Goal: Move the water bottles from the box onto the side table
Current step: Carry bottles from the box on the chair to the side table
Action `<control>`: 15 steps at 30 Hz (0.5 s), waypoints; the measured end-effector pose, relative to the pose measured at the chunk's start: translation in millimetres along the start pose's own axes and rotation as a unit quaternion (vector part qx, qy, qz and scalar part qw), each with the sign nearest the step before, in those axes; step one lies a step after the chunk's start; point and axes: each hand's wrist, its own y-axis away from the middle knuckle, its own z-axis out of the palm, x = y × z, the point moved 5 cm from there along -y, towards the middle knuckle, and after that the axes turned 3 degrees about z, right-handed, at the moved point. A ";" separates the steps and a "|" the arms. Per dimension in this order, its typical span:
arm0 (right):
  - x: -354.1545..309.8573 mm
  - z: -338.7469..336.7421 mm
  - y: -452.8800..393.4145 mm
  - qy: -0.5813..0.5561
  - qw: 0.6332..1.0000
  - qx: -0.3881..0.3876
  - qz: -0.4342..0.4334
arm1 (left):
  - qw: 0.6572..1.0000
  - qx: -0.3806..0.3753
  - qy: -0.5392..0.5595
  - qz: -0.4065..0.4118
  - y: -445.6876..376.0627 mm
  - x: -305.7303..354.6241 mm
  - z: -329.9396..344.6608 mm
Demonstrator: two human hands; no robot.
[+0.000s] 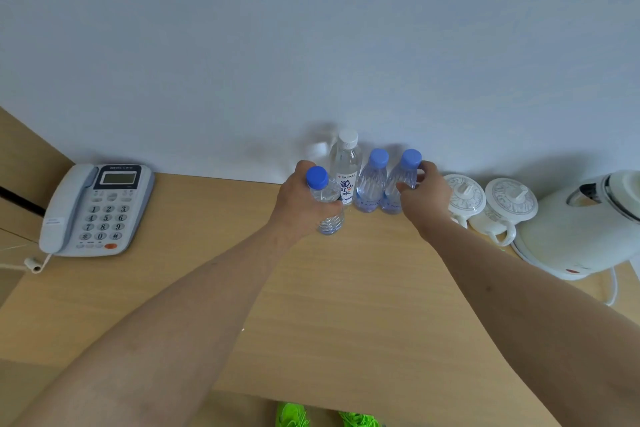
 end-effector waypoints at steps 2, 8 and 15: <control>1.4 -0.7 -1.4 -0.011 1.000 0.000 0.011 | 1.000 0.001 -0.001 0.001 -0.2 -0.6 0.3; 0.0 -7.0 1.5 -0.005 1.000 -0.014 0.012 | 1.000 0.003 0.001 0.004 -2.8 0.2 1.0; -61.7 -13.1 21.6 0.128 0.948 0.129 -0.260 | 1.000 0.009 0.009 0.007 0.8 1.1 1.9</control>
